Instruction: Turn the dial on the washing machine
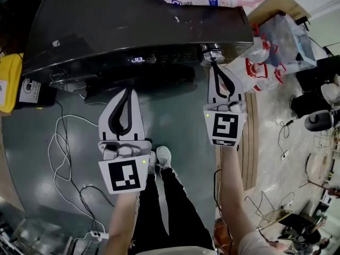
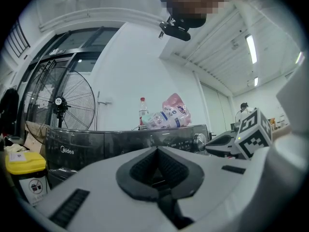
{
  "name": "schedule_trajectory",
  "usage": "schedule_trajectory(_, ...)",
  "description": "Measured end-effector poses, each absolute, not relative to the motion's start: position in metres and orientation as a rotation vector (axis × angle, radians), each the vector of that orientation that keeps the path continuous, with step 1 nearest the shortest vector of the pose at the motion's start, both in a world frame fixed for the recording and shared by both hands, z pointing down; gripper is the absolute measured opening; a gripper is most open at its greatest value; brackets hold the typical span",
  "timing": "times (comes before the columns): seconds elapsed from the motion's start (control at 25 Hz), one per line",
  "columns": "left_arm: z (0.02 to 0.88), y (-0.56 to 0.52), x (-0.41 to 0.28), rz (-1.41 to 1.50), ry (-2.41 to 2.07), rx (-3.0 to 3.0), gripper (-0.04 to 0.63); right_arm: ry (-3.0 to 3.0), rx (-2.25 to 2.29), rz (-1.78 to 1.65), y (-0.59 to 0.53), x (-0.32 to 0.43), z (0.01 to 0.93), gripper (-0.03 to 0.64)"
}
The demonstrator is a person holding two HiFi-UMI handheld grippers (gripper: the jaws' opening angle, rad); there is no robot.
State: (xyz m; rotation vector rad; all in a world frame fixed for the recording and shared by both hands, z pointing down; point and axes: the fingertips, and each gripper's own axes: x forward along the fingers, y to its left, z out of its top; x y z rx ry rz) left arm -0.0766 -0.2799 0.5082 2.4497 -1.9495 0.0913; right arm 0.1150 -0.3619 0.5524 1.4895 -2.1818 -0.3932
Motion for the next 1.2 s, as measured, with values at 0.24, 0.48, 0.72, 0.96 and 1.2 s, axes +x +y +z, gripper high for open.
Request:
schedule_trajectory(0.24,0.510,-0.279,-0.079,0.086,-1.950,2.442,-0.002,-2.179,1.490,-0.390,-0.361,0.113,0.553,0.003)
schedule_trajectory(0.48,0.511,-0.279,-0.083,0.089,-1.955,2.443,-0.002,-2.198,1.462,-0.396,-0.358,0.101,0.556,0.003)
schedule_trajectory(0.72,0.515,-0.278,-0.087,0.099,-1.959,2.435,-0.002,-2.204,1.477,-0.390,-0.358,0.101,0.556,0.003)
schedule_trajectory(0.96,0.510,-0.277,-0.086,0.080,-1.963,2.431,-0.002,-2.184,1.505,-0.366,-0.355,0.109,0.553,0.003)
schedule_trajectory(1.2,0.473,-0.273,-0.087,0.025,-1.979,2.412,-0.002,-2.189,1.503,-0.343,-0.332,0.107,0.518,0.003)
